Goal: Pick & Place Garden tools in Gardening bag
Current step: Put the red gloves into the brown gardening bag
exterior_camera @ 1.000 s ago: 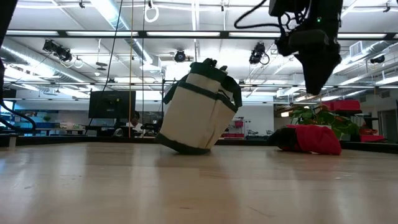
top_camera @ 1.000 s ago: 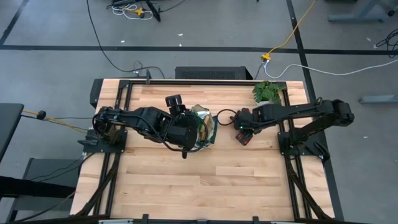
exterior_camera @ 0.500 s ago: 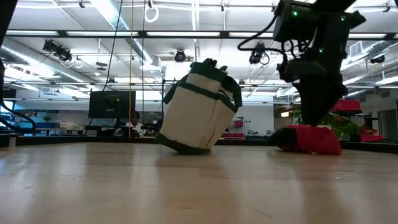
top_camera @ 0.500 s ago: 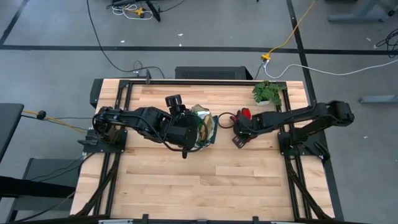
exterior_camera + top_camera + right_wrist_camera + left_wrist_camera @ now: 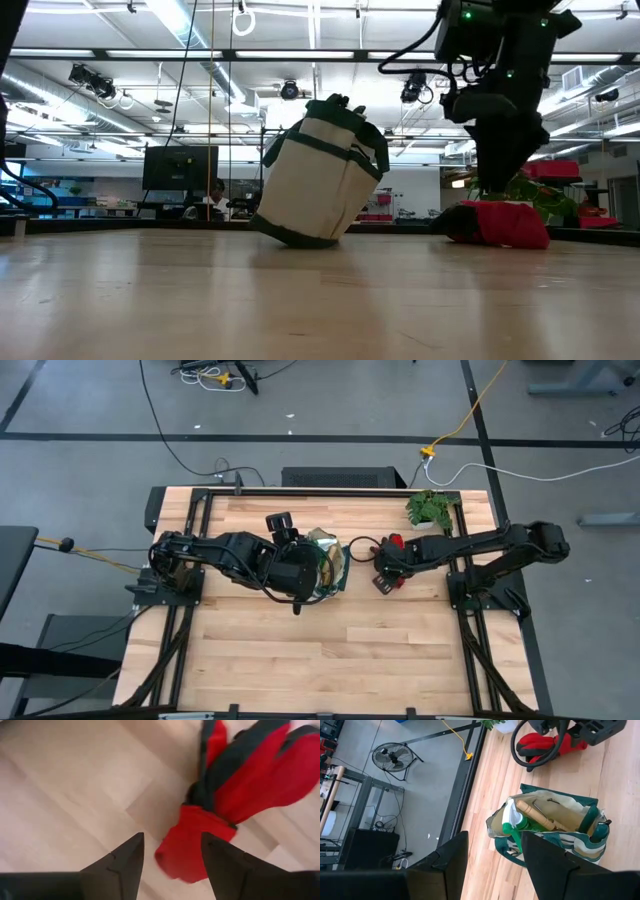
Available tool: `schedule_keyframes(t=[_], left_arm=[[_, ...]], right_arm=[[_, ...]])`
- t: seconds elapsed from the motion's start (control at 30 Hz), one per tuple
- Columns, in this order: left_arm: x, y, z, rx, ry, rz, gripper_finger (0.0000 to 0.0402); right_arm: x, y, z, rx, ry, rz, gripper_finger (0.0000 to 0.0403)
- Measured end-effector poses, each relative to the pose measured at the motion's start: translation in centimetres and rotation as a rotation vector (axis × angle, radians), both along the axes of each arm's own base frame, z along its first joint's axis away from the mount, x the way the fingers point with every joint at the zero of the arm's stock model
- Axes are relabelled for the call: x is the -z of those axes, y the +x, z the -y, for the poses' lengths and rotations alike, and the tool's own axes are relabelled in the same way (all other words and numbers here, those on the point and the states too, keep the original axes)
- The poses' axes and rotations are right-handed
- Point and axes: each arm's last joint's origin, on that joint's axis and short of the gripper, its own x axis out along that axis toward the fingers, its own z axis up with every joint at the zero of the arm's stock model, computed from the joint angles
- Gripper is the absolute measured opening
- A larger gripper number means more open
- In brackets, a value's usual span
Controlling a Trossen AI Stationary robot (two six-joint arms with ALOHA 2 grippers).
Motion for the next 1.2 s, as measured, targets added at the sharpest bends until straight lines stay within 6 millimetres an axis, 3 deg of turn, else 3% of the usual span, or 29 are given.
schedule_keyframes(t=[0.3, 0.6, 1.2], left_arm=[[0.0, 0.0, 0.0, 0.000, 0.000, 0.000, 0.0190], [0.0, 0.0, 0.0, 0.000, 0.000, 0.000, 0.0190], [0.0, 0.0, 0.0, -0.001, -0.001, 0.001, 0.0190]], right_arm=[[0.4, -0.9, 0.3, 0.068, -0.022, -0.076, 0.0197], [1.5, -1.0, 0.3, 0.098, -0.025, -0.045, 0.0197], [5.6, -2.7, 0.4, 0.145, -0.024, -0.015, 0.0197]])
